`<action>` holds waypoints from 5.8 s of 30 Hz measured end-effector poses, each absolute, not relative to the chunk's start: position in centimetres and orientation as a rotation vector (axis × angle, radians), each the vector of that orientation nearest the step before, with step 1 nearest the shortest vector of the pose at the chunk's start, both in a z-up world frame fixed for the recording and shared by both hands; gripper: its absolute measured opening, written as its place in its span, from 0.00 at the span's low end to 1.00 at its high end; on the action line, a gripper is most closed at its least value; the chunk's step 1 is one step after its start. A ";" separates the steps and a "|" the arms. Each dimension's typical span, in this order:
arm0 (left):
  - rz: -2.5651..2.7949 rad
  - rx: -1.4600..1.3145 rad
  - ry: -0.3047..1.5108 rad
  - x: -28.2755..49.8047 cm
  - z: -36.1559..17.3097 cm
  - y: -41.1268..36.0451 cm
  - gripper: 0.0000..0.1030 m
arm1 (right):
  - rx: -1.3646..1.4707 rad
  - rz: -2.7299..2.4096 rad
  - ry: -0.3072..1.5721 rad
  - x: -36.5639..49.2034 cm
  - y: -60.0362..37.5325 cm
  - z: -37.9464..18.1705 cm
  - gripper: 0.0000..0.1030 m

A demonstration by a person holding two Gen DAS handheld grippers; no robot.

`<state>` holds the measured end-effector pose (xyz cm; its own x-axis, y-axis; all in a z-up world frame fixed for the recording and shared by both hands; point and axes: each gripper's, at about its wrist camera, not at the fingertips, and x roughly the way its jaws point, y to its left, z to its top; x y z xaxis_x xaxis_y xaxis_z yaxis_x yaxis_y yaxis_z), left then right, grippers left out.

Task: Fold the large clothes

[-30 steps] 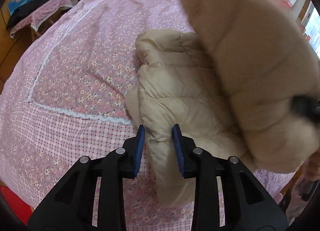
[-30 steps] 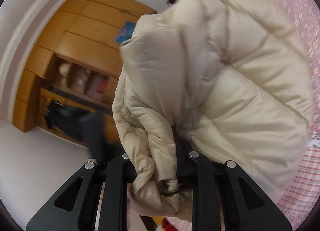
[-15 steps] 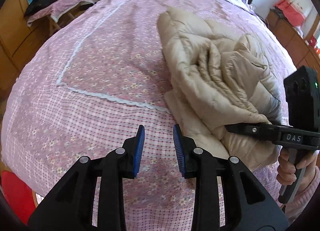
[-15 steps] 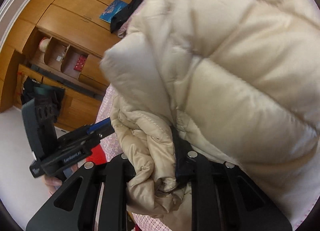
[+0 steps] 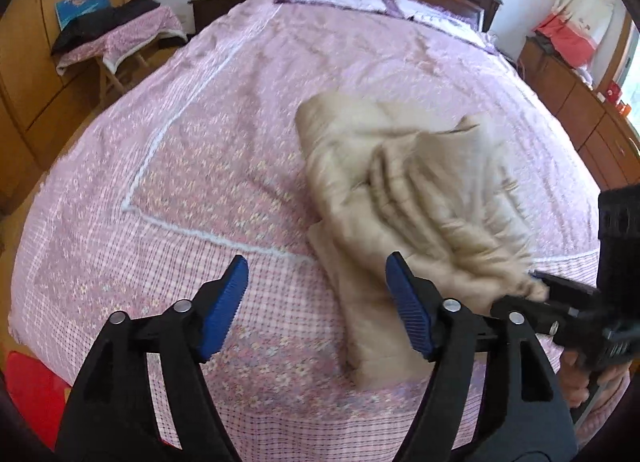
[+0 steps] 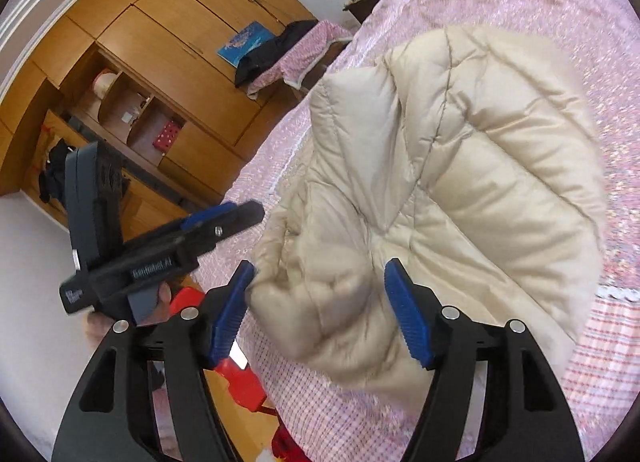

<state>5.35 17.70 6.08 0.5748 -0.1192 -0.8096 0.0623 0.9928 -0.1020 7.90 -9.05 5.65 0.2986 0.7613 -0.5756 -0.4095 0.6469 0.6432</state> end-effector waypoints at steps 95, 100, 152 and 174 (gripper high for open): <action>-0.477 -0.307 0.939 11.6 -0.8 0.3 0.62 | 0.769 0.571 0.959 12.8 -25.9 -4.4 0.65; -0.440 -0.281 0.939 9.5 -1.9 -0.4 0.63 | 0.657 0.462 0.936 10.7 -25.6 -1.8 0.70; -0.101 -0.163 0.807 5.1 0.4 5.1 0.84 | 0.315 0.155 0.767 1.5 -21.2 1.4 0.75; -0.081 0.011 1.033 -6.4 -1.9 0.1 0.96 | 0.198 -0.068 0.981 -4.5 -17.7 -2.2 0.95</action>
<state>-6.42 0.06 -1.95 0.5097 -0.0620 -0.8581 0.0724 0.9970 -0.0290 -4.47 -17.66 -2.23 0.5557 0.0320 -0.8308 0.1466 0.9798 0.1358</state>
